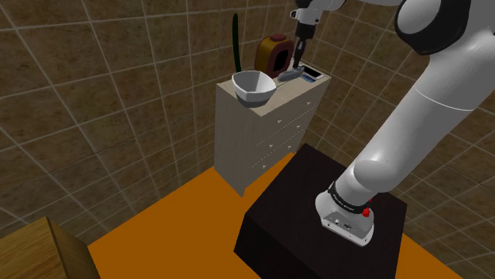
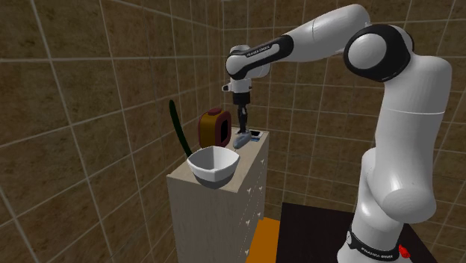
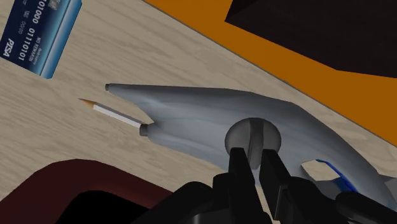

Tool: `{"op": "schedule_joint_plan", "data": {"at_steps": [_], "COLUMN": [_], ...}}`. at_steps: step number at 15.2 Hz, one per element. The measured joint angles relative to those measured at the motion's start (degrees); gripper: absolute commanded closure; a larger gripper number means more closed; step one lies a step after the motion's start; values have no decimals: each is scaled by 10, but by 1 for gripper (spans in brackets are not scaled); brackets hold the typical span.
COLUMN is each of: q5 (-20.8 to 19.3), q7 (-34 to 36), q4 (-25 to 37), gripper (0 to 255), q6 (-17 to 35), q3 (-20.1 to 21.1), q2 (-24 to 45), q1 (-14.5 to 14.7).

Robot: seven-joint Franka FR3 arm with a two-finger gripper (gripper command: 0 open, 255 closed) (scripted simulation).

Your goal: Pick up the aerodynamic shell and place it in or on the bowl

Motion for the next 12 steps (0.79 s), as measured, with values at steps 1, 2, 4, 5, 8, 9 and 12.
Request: {"op": "schedule_joint_plan", "data": {"at_steps": [1, 2, 4, 5, 8, 9, 12], "q5": [0, 0, -2, -2, -1, -1, -2], "q7": [1, 1, 2, 2, 2, 2, 4], "q4": [8, 16, 28, 36, 60, 67, 89], "gripper": [255, 255, 255, 255, 255, 255, 255], "q6": [-7, -16, -31, -38, -61, -69, -92], "q3": [0, 0, 0, 0, 0, -1, 0], "q2": [0, 0, -3, -3, -2, -2, -3], "q1": [0, 0, 0, 0, 0, -1, 0]}}
